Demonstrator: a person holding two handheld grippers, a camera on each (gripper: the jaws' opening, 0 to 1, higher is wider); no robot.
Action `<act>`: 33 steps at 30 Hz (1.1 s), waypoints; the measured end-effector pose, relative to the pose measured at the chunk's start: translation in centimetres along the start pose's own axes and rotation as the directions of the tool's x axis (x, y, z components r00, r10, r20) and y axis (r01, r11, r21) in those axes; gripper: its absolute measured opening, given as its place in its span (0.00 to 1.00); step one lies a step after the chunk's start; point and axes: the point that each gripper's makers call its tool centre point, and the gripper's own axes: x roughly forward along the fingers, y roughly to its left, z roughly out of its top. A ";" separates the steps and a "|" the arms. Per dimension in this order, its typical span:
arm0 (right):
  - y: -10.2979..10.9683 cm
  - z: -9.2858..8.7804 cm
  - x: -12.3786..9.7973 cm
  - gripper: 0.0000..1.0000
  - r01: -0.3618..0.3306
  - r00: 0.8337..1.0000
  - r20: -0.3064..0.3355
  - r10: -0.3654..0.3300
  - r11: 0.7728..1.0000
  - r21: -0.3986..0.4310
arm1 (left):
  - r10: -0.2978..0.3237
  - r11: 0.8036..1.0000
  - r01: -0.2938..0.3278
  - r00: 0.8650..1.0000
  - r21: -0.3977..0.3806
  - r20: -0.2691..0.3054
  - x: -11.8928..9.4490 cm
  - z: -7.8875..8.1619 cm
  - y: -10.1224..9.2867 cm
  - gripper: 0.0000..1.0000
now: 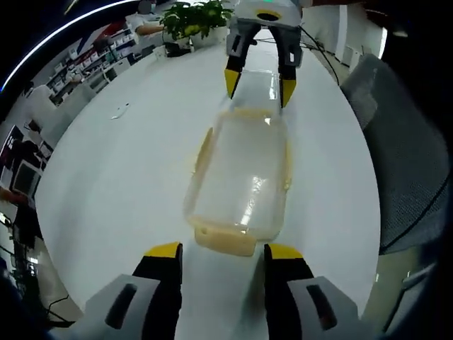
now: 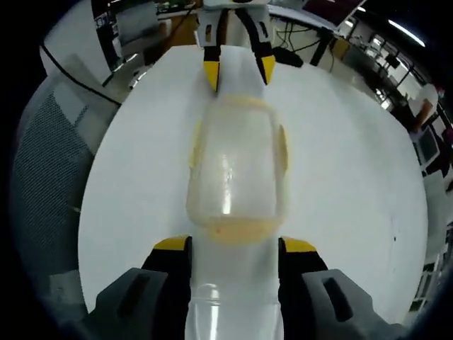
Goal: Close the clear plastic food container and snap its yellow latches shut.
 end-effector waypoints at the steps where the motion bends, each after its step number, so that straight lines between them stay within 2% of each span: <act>1: 0.0 0.1 0.2 0.46 -0.005 1.000 0.000 0.005 1.000 -0.001 | -0.002 1.000 0.002 1.000 0.009 -0.007 0.2 -0.1 0.0 0.39; 7: -0.1 -0.2 1.1 0.47 -0.006 1.000 -0.031 0.006 1.000 -0.004 | -0.019 1.000 0.019 1.000 0.016 -0.019 0.8 -0.2 0.4 0.39; 11: -0.4 -0.4 1.5 0.48 -0.016 0.999 -0.046 0.017 1.000 0.004 | -0.050 0.998 0.051 0.998 0.032 -0.037 1.4 -0.5 0.6 0.39; 12: -0.3 -0.5 1.7 0.48 -0.026 0.998 -0.051 0.026 1.000 0.012 | -0.076 0.996 0.077 0.996 0.040 -0.045 1.7 -0.8 0.3 0.39; 14: -0.1 -0.4 1.9 0.48 -0.033 0.998 -0.054 0.033 0.999 0.006 | -0.080 0.995 0.083 0.995 0.061 -0.058 1.9 -1.1 0.4 0.39; 15: 0.0 -0.5 2.0 0.47 -0.040 0.997 -0.064 0.039 0.999 -0.010 | -0.100 0.994 0.101 0.994 0.051 -0.032 2.0 -0.7 0.3 0.38; 16: 0.0 -0.7 2.2 0.47 -0.040 0.996 -0.074 0.039 0.999 -0.015 | -0.089 0.995 0.091 0.995 0.050 -0.046 2.0 -1.0 0.7 0.39; 17: 0.1 -0.3 2.2 0.46 -0.053 0.997 -0.053 0.053 0.999 0.002 | -0.097 0.994 0.099 0.994 0.048 -0.042 2.0 -1.0 0.7 0.39; 20: 0.0 -0.2 2.3 0.45 -0.059 0.997 -0.055 0.060 0.998 0.019 | -0.119 0.992 0.120 0.992 0.044 -0.039 2.2 -1.0 0.5 0.39; 23: 0.4 -0.1 2.4 0.42 -0.082 0.994 -0.062 0.085 0.996 0.045 | -0.176 0.983 0.177 0.984 0.052 -0.022 2.5 -0.5 -0.3 0.35; 24: 0.3 0.0 2.4 0.42 -0.079 0.995 -0.059 0.081 0.996 0.048 | -0.176 0.983 0.177 0.984 0.042 -0.029 2.3 -0.6 -0.4 0.35; 29: 0.1 -0.2 2.4 0.39 -0.066 0.995 -0.066 0.071 0.994 0.082 | -0.191 0.977 0.194 0.981 0.087 -0.041 2.2 -0.2 -0.8 0.37; 31: 0.1 -0.2 2.4 0.38 -0.069 0.995 -0.065 0.073 0.995 0.071 | -0.199 0.973 0.204 0.978 0.109 -0.058 2.2 -0.3 -0.9 0.37; 33: 0.1 -0.2 2.4 0.38 -0.069 0.995 -0.064 0.073 0.995 0.072 | -0.208 0.964 0.217 0.976 0.156 -0.067 2.1 -0.1 -1.1 0.35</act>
